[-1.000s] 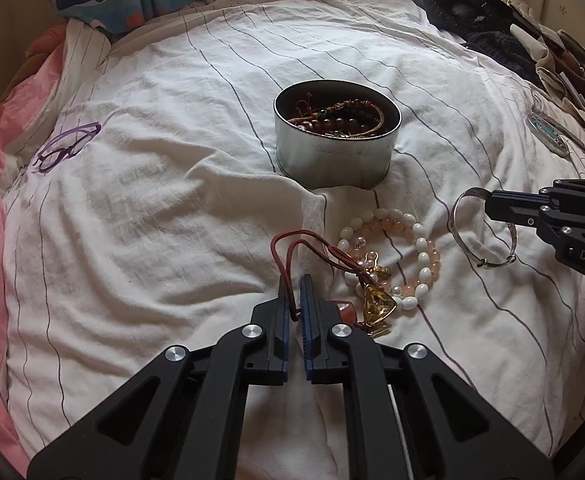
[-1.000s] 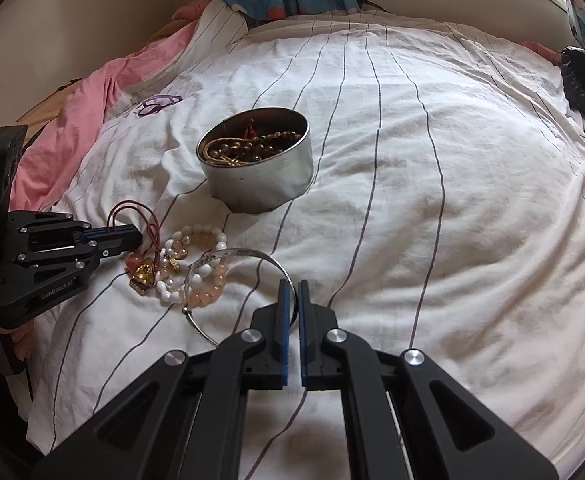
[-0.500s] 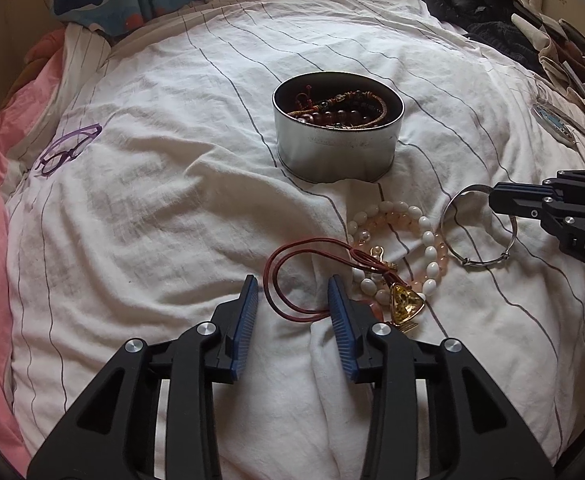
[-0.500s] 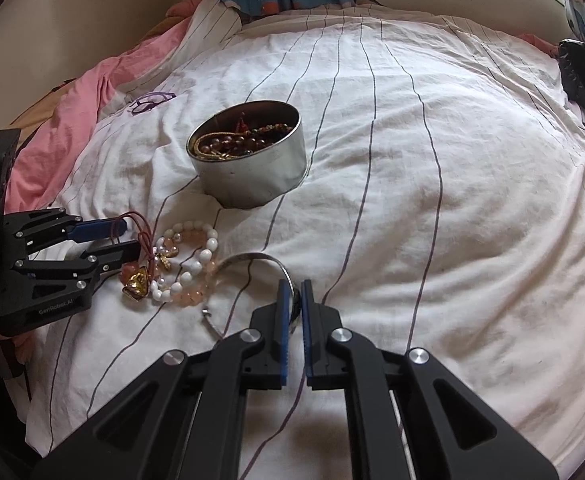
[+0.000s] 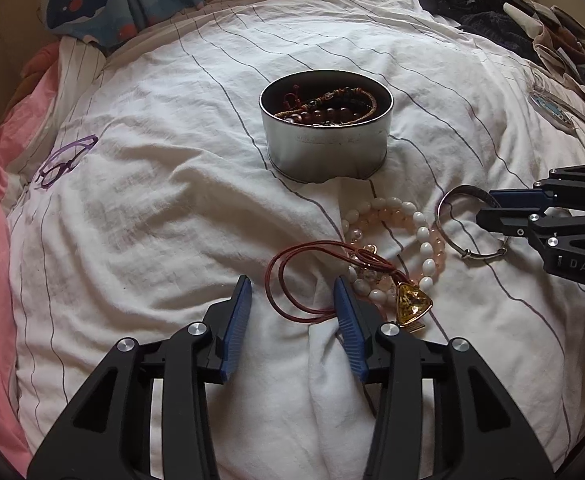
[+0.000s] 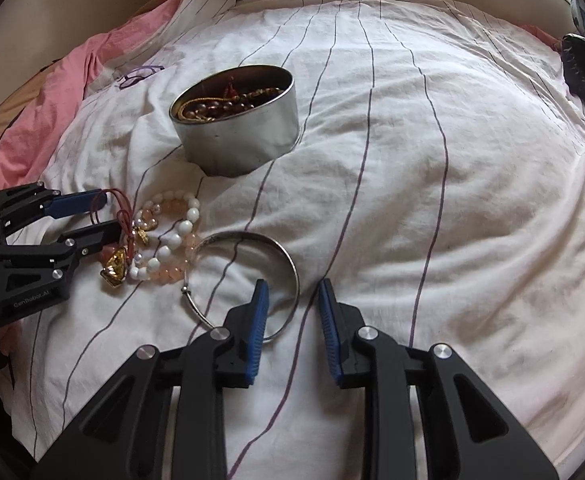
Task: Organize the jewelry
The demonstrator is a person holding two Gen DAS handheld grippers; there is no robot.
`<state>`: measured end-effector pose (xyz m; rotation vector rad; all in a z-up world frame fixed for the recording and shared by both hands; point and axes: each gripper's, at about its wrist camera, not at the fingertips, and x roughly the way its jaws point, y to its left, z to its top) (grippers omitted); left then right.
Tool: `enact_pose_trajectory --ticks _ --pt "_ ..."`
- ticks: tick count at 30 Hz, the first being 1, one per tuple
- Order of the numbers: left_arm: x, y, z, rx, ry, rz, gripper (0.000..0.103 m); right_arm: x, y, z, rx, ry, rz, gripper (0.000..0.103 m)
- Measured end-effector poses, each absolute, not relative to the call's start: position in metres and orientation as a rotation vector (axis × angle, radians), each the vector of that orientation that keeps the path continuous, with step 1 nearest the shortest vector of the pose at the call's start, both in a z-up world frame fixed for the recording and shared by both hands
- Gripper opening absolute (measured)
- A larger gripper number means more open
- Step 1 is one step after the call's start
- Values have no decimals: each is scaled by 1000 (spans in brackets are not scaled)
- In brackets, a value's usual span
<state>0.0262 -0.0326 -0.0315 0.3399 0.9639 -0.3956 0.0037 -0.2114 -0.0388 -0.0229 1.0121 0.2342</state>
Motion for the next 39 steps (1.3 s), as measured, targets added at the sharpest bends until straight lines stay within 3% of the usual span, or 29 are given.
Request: enact_pose_trajectory --ticks 3,7,8,39 --pt "24 -36 -31 355 954 -405 36 1 -208 -39 -58 1000 230 10" --pt "19 -44 -32 373 958 -455 6 -1 -211 -29 -38 953 234 4" --pt "17 -46 -32 378 960 -467 3 -2 -211 -26 -36 941 234 4" --pt "17 -40 0 218 878 -513 2 -5 -216 -4 15 838 231 4"
